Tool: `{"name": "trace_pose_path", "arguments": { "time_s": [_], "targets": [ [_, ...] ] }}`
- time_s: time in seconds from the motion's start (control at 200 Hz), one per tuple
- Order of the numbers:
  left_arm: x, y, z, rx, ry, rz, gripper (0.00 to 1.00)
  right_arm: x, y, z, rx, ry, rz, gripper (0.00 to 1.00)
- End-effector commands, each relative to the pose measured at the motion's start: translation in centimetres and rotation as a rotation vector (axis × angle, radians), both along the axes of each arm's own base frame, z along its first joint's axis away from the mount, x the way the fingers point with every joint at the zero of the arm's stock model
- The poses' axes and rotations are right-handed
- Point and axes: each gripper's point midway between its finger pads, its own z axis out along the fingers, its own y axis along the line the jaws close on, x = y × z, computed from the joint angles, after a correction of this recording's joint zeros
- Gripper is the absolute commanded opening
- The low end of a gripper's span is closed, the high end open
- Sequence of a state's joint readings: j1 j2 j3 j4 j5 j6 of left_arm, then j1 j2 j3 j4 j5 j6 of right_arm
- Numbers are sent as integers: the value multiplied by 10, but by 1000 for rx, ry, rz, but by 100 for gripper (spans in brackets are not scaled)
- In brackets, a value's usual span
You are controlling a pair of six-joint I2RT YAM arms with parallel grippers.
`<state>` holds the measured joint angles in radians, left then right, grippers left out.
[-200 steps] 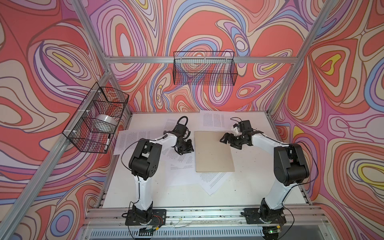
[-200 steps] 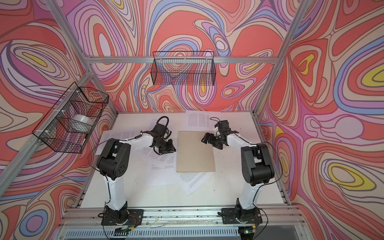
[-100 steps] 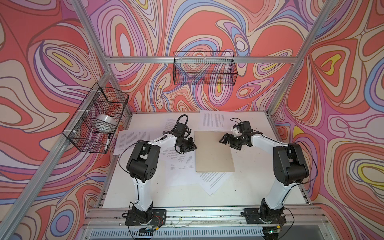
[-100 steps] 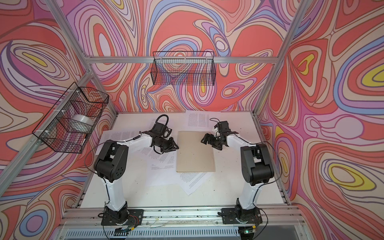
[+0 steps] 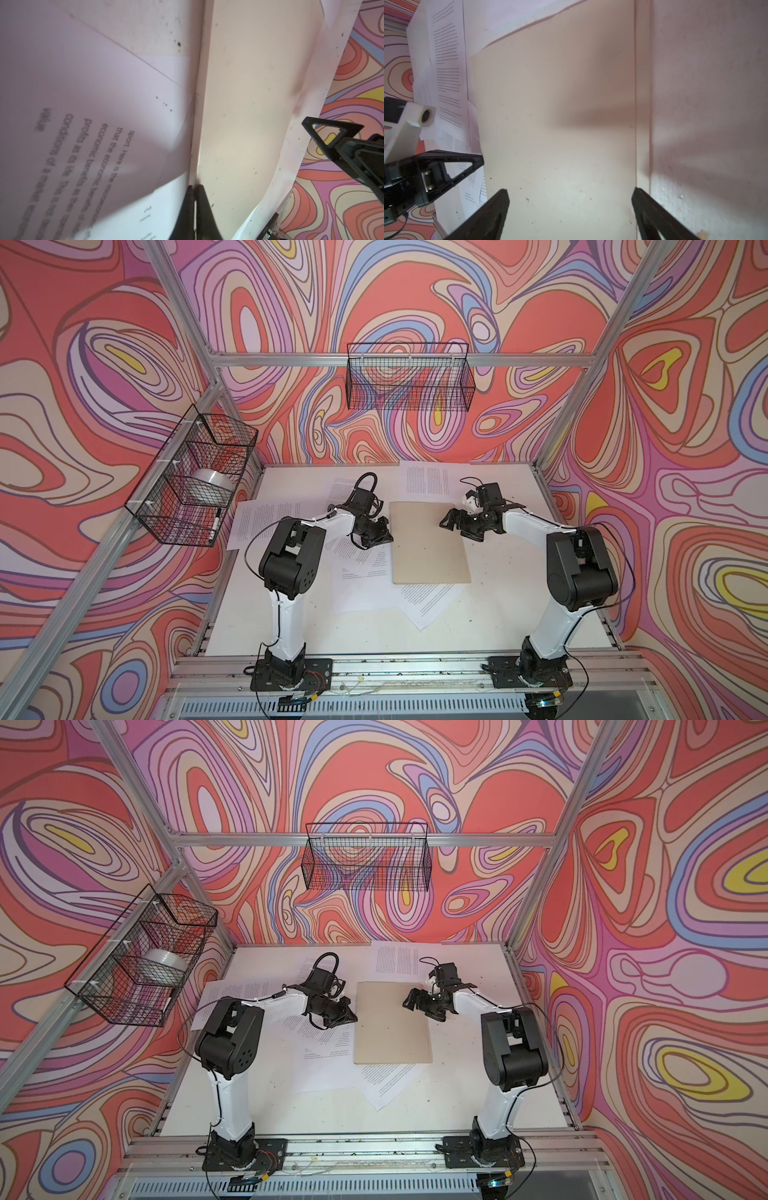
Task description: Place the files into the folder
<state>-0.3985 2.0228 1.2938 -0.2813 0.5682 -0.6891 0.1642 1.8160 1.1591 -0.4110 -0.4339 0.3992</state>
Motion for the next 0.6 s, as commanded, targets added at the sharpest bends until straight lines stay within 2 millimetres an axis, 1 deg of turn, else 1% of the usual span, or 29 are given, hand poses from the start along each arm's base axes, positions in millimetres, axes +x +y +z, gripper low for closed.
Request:
{"name": "trace_pose_path", "arguments": {
  "time_s": [0.0, 0.12, 0.22, 0.456, 0.556, 0.596],
  "targets": [
    [-18, 12, -44, 78, 95, 18, 2, 0, -7, -2, -59, 4, 9, 98],
    [-21, 17, -53, 100, 110, 20, 0, -1, -13, -3, -101, 5, 12, 98],
    [-22, 17, -58, 103, 124, 15, 0, -1, -15, -4, -114, 9, 19, 98],
    [-22, 19, -63, 118, 130, 14, 1, -2, 1, -6, -20, 25, 48, 98],
    [-22, 19, -62, 116, 127, 13, 1, -4, 13, 6, 58, 7, 72, 98],
    [-22, 19, -63, 117, 128, 14, 0, -5, 18, 12, 93, -1, 83, 96]
  ]
}}
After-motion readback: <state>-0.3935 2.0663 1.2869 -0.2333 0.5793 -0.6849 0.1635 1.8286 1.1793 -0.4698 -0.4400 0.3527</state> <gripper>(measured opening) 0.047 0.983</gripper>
